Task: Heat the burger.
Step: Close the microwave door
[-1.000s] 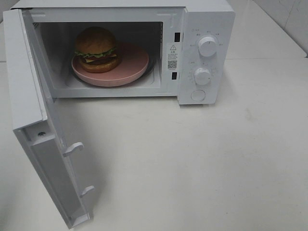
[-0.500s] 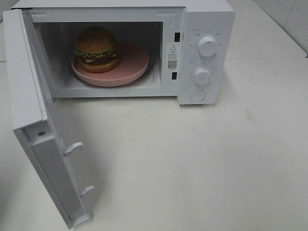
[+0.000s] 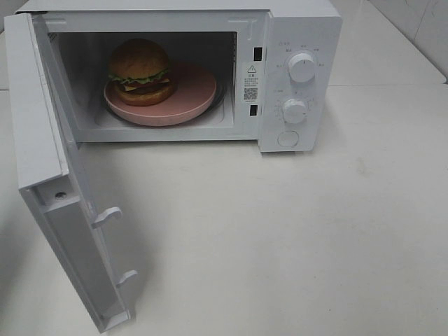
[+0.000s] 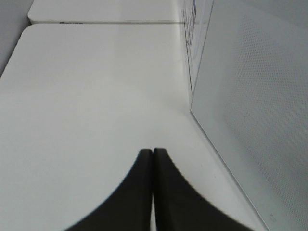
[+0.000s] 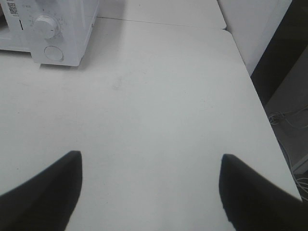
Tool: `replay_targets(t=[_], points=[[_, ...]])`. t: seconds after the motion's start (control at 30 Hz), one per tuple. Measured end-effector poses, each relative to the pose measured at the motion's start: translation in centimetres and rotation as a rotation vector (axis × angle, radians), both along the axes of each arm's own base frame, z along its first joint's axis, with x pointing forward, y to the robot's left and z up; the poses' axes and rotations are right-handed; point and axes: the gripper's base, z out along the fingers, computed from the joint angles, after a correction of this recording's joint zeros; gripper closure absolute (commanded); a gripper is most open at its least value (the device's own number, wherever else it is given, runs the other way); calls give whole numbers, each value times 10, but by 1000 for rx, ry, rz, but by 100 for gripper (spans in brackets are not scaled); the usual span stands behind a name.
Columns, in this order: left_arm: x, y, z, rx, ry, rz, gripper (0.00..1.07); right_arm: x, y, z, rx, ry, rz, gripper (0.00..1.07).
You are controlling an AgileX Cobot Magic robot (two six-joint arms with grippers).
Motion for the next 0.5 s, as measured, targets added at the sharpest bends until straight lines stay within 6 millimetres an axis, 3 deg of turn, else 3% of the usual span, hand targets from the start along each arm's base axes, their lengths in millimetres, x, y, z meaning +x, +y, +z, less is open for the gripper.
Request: replay_targets(t=[0.33,0.5], points=[[4,1,-42,-8,-166,21,107,0,0,0,0,0,0,31],[13,-11,-52,2,-309,-137,107,0,0,0,0,0,0,31]])
